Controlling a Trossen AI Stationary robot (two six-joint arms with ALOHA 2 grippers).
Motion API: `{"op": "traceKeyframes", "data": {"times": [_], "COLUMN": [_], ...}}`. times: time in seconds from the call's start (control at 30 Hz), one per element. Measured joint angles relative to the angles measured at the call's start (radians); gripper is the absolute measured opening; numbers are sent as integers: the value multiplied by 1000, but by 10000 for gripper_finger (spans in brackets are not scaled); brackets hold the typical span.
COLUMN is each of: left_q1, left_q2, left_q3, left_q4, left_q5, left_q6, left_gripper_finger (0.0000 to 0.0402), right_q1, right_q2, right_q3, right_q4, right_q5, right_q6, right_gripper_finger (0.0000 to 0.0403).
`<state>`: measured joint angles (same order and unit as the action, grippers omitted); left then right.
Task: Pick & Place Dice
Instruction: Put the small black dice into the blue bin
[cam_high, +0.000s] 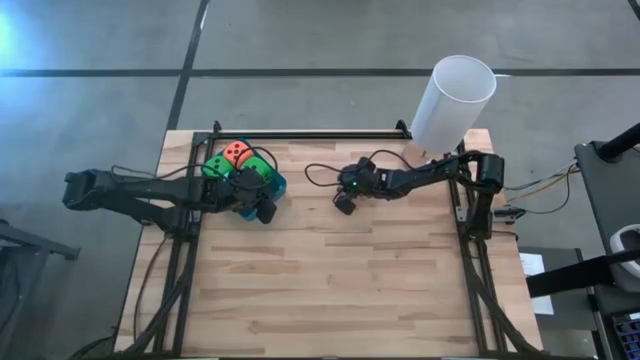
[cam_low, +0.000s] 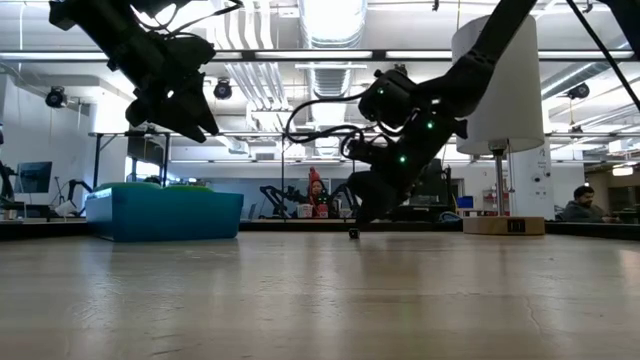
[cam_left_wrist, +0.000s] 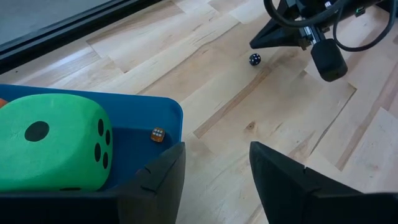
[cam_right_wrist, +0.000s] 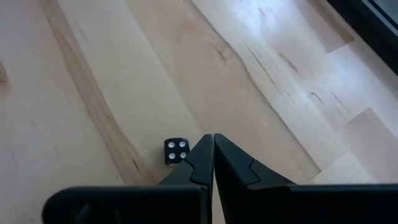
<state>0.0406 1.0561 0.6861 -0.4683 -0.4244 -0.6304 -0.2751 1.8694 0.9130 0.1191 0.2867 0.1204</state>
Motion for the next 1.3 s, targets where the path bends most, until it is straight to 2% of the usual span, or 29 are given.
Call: {"op": "traceKeyframes", "data": {"times": [0.4, 0.63, 1.13, 1.3], "left_q1": [0, 0, 0, 0], "left_q2": [0, 0, 0, 0], "left_q3": [0, 0, 0, 0], "left_q4": [0, 0, 0, 0], "left_q5": [10, 10, 7, 7], "left_q6": [3, 3, 2, 2], "left_gripper_finger": [170, 176, 187, 179], "right_q1": [5, 28, 53, 42], "right_q2": [0, 0, 0, 0], "right_q3": [-18, -18, -18, -18], "right_q4": [12, 20, 28, 29], "right_q5": [-51, -56, -51, -9], "right_q6": [1, -16, -24, -24], "right_gripper_finger": [8, 8, 8, 8]}}
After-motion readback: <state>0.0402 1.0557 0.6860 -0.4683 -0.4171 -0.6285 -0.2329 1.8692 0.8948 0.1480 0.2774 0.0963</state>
